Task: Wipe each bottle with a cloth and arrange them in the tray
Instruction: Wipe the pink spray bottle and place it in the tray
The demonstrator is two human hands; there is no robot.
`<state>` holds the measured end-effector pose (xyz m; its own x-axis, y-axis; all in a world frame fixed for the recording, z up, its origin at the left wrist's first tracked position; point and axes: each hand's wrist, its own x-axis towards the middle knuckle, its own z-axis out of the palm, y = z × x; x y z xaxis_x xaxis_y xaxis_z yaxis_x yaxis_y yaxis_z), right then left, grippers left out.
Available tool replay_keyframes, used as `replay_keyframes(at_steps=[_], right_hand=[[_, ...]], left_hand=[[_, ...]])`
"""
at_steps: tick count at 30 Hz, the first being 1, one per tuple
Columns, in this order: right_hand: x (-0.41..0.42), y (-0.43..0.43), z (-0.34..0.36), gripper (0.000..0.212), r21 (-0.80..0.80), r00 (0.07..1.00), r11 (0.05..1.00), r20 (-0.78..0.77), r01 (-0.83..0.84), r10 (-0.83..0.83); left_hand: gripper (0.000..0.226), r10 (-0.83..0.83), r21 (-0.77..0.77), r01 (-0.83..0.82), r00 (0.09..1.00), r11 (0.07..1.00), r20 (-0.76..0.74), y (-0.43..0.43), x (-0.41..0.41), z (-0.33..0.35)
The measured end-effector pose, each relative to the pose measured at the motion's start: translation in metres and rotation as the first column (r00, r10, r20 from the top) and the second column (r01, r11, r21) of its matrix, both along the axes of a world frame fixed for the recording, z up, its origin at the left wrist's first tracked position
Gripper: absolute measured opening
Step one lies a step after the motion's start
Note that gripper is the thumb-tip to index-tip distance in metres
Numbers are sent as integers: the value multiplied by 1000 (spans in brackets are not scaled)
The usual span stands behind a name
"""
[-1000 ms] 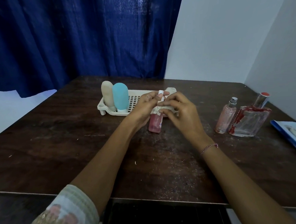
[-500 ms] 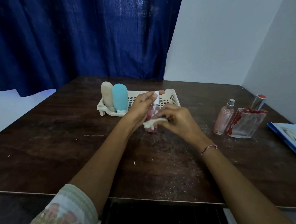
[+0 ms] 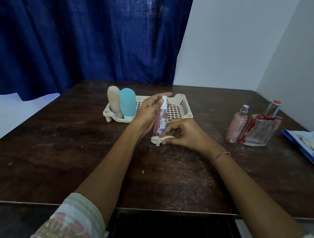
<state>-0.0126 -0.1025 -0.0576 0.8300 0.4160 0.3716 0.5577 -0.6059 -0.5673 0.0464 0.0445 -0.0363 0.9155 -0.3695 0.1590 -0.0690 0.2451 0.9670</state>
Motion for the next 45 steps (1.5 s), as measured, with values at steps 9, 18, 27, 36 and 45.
replay_keyframes(at_steps=[9,18,27,36,45], right_hand=[[0,2,11,20,228,853,958,449,177,-264],[1,-4,8,17,180,884,959,379,219,-273],[0,1,5,25,30,966,997,246,77,-82],[-4,6,9,20,-93,936,991,347,91,-53],[-2,1,11,20,29,951,995,292,96,-101]], left_hand=[[29,-79,-43,83,994,996,81,-4,-5,-1],[31,-34,-57,39,996,998,79,-3,-6,1],[32,4,-63,-1,998,998,57,-1,-2,-2],[28,50,-20,-48,995,999,90,-5,-3,-6],[24,36,6,-37,986,999,164,-5,-2,-5]])
